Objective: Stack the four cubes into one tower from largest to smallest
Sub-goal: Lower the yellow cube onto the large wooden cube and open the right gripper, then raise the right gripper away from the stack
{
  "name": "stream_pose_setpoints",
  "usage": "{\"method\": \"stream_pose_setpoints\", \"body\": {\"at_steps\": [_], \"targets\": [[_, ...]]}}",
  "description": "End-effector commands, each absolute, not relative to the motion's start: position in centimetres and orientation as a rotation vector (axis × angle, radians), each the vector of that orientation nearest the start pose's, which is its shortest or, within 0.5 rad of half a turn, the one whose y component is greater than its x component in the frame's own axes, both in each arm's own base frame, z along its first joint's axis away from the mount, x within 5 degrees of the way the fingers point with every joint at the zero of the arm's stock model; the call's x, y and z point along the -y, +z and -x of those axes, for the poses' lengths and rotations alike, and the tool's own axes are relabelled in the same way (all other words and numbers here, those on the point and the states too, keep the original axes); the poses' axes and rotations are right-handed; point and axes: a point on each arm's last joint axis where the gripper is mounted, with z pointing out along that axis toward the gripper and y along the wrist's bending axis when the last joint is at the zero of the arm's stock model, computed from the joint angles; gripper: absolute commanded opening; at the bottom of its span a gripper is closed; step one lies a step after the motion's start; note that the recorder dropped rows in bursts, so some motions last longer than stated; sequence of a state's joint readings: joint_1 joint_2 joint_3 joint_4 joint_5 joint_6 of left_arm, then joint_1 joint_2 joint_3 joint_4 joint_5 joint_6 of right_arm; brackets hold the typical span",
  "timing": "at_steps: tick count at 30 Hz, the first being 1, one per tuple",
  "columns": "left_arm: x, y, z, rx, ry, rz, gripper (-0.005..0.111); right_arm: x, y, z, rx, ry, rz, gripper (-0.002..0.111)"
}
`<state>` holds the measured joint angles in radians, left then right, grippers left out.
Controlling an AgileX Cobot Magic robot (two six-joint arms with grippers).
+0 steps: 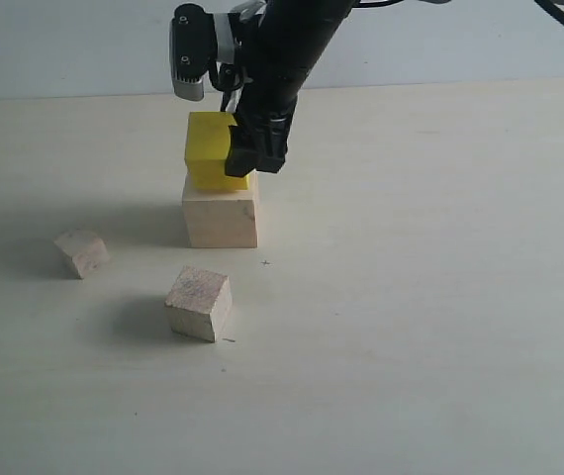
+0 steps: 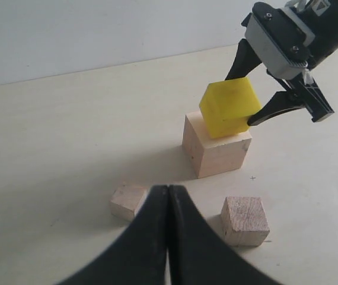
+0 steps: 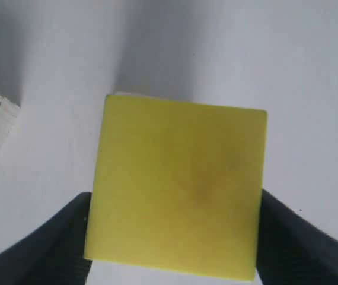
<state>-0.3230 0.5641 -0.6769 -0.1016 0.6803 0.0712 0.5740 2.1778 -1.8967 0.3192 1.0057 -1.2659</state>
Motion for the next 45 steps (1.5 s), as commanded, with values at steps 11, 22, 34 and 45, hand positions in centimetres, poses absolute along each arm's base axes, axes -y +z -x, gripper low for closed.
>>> {"method": "stream_pose_setpoints", "body": {"at_steps": [11,22,34,45], "targets": [[3.9,33.6,-9.5,-2.02,-0.256,-0.398,0.0,-27.9,23.1,-38.8,-1.709,0.209,2.035,0.039],[3.9,33.6,-9.5,-2.019,-0.253,-0.402,0.0,-28.0,23.2,-39.0,-1.704,0.199,2.011,0.069],[3.9,33.5,-9.5,-2.021,-0.253,-0.402,0.0,-28.1,23.4,-39.3,-1.697,0.18,1.98,0.069],[3.9,33.6,-9.5,-2.019,-0.253,-0.402,0.0,-26.8,28.4,-36.8,-1.897,0.293,1.826,0.069]]}}
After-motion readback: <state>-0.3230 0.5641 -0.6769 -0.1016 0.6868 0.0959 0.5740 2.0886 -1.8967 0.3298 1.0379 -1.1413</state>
